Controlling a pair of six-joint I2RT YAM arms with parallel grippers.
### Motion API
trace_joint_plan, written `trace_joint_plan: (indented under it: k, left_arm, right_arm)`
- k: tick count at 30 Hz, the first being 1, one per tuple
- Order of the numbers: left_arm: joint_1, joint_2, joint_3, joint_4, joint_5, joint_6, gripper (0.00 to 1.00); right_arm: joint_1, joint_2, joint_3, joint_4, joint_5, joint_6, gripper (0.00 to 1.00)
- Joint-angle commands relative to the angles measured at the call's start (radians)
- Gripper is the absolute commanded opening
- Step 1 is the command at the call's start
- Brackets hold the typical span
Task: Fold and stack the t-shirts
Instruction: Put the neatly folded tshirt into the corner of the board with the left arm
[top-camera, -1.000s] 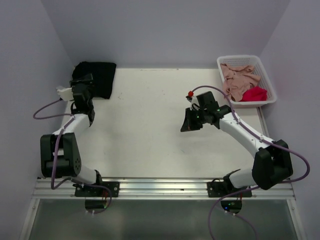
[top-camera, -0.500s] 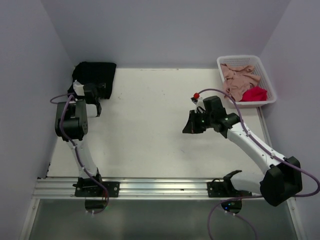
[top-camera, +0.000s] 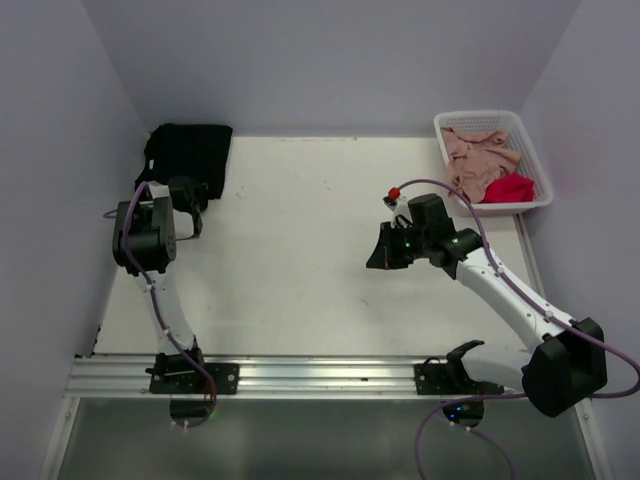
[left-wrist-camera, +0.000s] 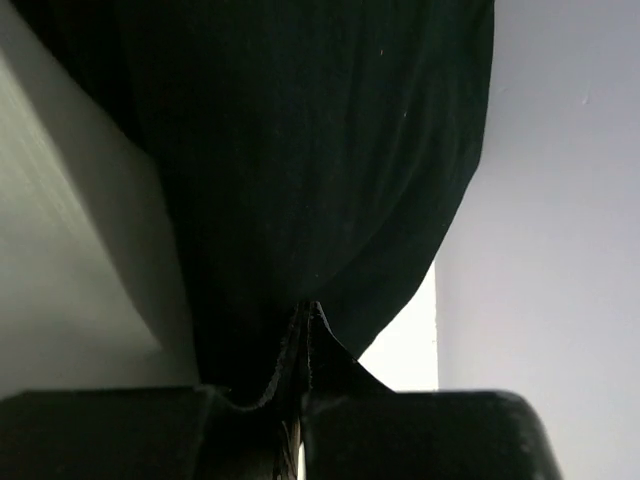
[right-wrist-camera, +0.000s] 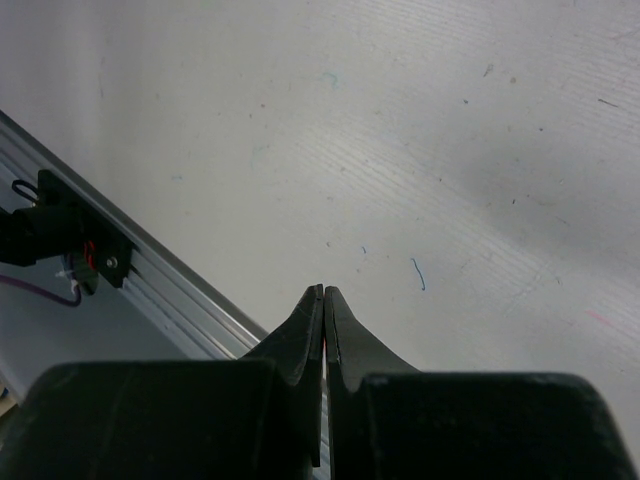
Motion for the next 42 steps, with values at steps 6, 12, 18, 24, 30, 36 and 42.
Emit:
trace_joint_plan:
  k: [6,12,18,24,30,36,42]
  left_arm:
    - [0.018,0.051,0.026,-0.131,0.007,-0.057,0.0]
    - [0.017,-0.112,-0.043,0.006,0.025,0.095,0.0]
    - [-0.042,-0.444,-0.027,0.068,0.261,0.442,0.46]
    - [-0.182,-0.702,-0.071,-0.223,0.464,0.663,0.96]
    - [-0.42,-0.949,-0.207,-0.488,0.473,0.858,1.0]
    - [-0.603,-1.17,-0.321,-0.743,0.389,0.887,1.0]
    - [-0.674,-1.344,-0.382,-0.901,0.363,0.87,1.0]
  right_arm:
    - [0.006,-0.021,0.01,-0.024,0.009,-0.009,0.0]
    - [0.004,-0.054,0.003,-0.022,0.023,-0.009,0.0]
    - [0.006,-0.1,-0.013,0.005,0.051,-0.014,0.04]
    - [0.006,-0.149,-0.022,0.001,0.117,-0.026,0.74]
    - [0.004,-0.232,-0.049,-0.047,0.206,-0.022,0.99]
    - [0.004,-0.351,-0.057,-0.136,0.347,0.012,0.99]
    - [0.004,-0.46,-0.054,-0.203,0.404,0.02,0.99]
